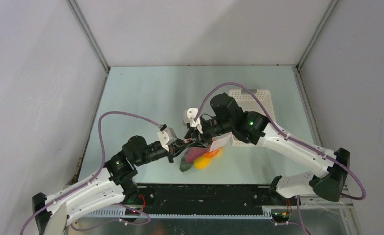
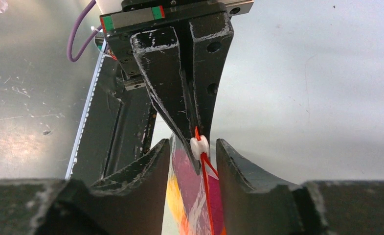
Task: Place the food in the zip-top bag and seal the zipper
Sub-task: Zip the zipper food storage bag at the center of the board.
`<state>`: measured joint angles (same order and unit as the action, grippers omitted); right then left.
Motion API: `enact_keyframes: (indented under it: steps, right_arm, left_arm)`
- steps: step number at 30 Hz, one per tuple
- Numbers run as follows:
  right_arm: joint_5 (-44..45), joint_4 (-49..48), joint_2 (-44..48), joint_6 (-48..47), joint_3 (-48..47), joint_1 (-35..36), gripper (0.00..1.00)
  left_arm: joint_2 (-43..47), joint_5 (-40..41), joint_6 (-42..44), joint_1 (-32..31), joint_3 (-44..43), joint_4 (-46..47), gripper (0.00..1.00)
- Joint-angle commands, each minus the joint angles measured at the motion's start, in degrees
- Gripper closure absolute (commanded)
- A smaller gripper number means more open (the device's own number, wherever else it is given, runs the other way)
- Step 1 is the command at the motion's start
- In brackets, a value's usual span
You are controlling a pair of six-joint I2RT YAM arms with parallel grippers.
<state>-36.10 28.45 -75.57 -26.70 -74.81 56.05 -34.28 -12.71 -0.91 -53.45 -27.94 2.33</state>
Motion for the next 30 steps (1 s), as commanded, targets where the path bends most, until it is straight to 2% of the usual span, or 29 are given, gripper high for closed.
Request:
enact_keyframes:
  steps: [1, 10, 17, 30]
  right_arm:
    - [-0.59, -3.14, -0.66, 1.05, -2.1, 0.35, 0.62]
    - [0.89, -1.08, -0.88, 0.33, -2.12, 0.33, 0.71]
    - [-0.56, -0.55, -1.18, -0.23, -2.16, 0.33, 0.84]
    - [-2.65, -0.72, -2.37, 0.22, -2.1, 1.13, 0.81]
  left_arm:
    - [0.8, -1.09, 2.34, 0.17, -2.02, 1.05, 1.0]
    - [1.71, -0.98, 2.92, 0.19, -1.94, 0.54, 1.0]
    - [1.84, -1.08, 3.17, 0.21, -1.88, -0.01, 1.0]
    - [1.82, -4.64, 4.1, 0.18, -1.76, 1.06, 1.0]
